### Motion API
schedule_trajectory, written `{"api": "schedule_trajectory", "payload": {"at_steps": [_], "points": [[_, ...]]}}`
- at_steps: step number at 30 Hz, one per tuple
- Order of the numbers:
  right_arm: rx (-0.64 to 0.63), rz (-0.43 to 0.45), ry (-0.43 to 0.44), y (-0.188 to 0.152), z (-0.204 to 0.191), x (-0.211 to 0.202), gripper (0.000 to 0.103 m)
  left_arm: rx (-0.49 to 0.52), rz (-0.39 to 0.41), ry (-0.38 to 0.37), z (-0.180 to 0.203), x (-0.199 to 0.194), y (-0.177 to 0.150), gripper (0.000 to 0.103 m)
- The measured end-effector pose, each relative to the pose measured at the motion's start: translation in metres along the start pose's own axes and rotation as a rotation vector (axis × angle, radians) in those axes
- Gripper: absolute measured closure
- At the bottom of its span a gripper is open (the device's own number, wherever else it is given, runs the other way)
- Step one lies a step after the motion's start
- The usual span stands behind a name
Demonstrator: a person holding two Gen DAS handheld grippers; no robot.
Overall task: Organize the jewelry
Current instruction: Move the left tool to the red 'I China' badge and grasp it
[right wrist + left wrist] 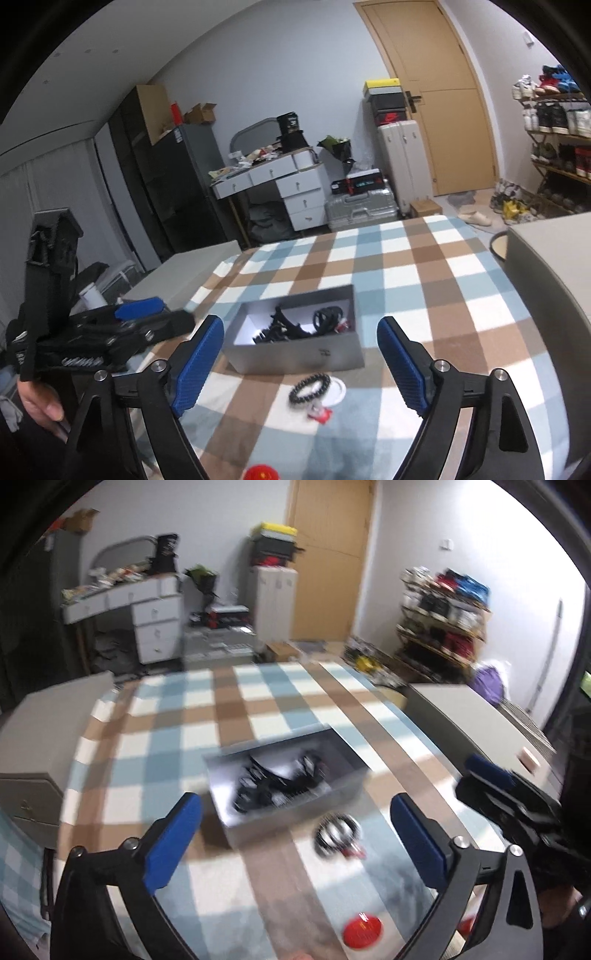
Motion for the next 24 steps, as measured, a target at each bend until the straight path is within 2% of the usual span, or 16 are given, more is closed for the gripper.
{"api": "schedule_trajectory", "payload": {"at_steps": [5,10,13,15,17,24], "points": [[0.006,-0.027,-0.039,-0.023,0.008,-0.009,0.016,-0.029,-0.108,-0.083,0.008,0.011,-0.035,0.001],[0.047,-0.065,-0.069,-0.048,0.022,-0.014,0.012,-0.013,-0.214,-0.132,0.021,0.023,-0.073,0.002],[0.092,-0.074,-0.07,-0.058,0.03,-0.014,0.01,0.035,-0.249,-0.118,0.031,0.027,-0.092,0.002],[0.113,-0.09,-0.066,-0.066,0.032,-0.013,0.009,0.061,-0.246,-0.078,0.035,0.03,-0.103,0.002],[0.121,-0.108,-0.054,-0.072,0.032,-0.012,0.009,0.083,-0.258,-0.073,0.039,0.036,-0.111,0.002],[0.123,-0.115,-0.051,-0.079,0.031,-0.012,0.009,0.166,-0.3,-0.051,0.046,0.047,-0.126,0.002]]}}
Point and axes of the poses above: each gripper's, at about its wrist camera, not at the fingertips, and x roughly the way its jaws point, z to its right, y to its top, the point moved 5 cm from there along x, roughly the way its jaws point, and after that the axes turned 5 degrees about -x, right-handed, at the moved point
